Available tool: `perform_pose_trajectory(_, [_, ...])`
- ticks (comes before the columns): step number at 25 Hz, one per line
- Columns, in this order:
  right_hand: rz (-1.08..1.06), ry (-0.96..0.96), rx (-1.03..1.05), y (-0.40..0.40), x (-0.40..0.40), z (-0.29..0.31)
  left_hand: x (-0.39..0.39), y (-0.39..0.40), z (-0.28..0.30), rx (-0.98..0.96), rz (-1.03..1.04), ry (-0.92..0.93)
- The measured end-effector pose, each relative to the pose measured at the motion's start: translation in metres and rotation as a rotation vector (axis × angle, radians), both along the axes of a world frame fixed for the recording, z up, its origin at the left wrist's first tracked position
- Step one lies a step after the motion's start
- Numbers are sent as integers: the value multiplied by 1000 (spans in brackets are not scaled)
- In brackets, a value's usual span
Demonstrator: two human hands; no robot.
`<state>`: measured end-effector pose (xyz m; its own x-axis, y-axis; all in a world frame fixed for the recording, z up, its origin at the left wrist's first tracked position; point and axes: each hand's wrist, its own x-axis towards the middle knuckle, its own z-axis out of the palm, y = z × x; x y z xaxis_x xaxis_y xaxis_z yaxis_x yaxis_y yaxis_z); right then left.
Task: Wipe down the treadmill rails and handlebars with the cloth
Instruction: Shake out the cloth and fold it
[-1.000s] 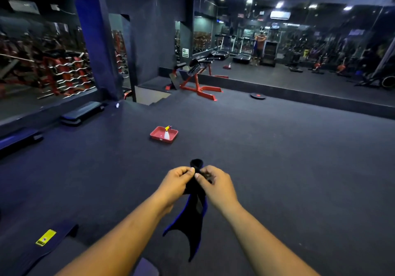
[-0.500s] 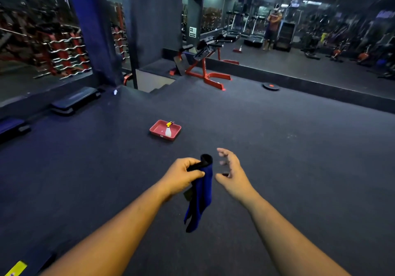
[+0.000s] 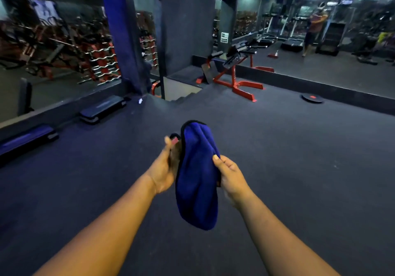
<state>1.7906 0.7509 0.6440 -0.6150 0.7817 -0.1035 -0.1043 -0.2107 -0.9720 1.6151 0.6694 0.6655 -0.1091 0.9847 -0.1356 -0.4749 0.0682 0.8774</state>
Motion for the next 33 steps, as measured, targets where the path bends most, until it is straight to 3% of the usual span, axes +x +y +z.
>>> perform_pose_trajectory(2, [-15,-7,-118,47,-25,8,-1,23,-44,-140,-81,102])
perform_pose_trajectory(5, [80,-151,-197,131,-63,-3,-18,88,-69,-253,47,157])
perform_pose_trajectory(8, [330,-551,6,204,-97,-40,-61,160,-81,-289,194,207])
perform_pose_trajectory(10, [425,-718,82,245,-122,-64,-96,205,-98,-354,223,298])
perform_pose_trajectory(14, [170,-705,67,337,-196,-105,-187,299,-133,-519,266,564])
perform_pose_trajectory(18, [21,-794,120,412,-272,-123,-262,383,-142,-658,350,575])
perform_pose_trajectory(21, [-33,-836,155,482,-329,-132,-312,453,-159,-680,210,761])
perform_pose_trajectory(24, [56,-936,240,565,-380,-151,-356,528,-183,-729,7,1089])
perform_pose_trajectory(27, [218,-1070,390,659,-435,-187,-404,612,-219,-782,-65,1387])
perform_pose_trajectory(30, [369,-1099,433,771,-502,-249,-458,711,-281,-854,-81,1503])
perform_pose_trajectory(33, [447,-1101,452,867,-569,-309,-513,798,-342,-900,-67,1506])
